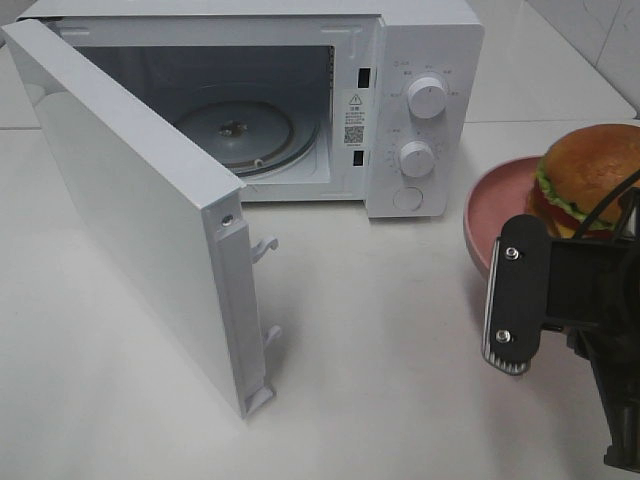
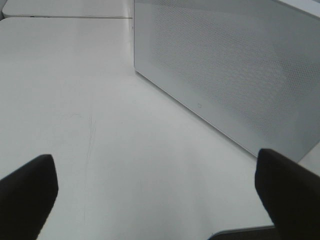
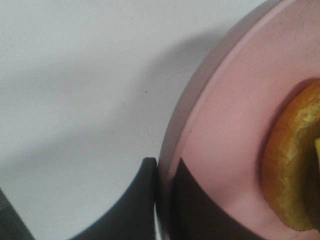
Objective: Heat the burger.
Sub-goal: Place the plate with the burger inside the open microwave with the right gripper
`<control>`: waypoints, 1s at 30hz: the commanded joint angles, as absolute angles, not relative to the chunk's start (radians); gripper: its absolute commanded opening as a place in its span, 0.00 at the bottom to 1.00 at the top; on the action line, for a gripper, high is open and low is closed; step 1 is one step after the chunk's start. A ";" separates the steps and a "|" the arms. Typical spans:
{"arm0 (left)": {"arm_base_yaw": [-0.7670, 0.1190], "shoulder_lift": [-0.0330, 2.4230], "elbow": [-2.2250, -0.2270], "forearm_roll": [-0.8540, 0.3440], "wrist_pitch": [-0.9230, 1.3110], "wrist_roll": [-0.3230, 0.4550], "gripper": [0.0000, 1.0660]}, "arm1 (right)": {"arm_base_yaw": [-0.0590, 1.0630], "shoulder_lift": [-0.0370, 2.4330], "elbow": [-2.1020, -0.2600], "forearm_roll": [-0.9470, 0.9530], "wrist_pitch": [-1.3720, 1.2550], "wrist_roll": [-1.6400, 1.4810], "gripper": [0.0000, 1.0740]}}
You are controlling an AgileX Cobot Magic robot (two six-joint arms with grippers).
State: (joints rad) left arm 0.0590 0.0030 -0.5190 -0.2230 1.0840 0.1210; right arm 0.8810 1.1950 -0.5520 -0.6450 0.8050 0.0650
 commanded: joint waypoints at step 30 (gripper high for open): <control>0.056 0.002 -0.516 -0.227 1.071 0.115 0.94 | 0.682 1.187 -0.552 -0.327 0.462 -0.986 0.00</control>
State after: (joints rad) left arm 0.0590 0.0030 -0.5190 -0.2230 1.0830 0.1210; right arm 0.6910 1.1950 -0.5480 -0.3260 0.5210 -0.9320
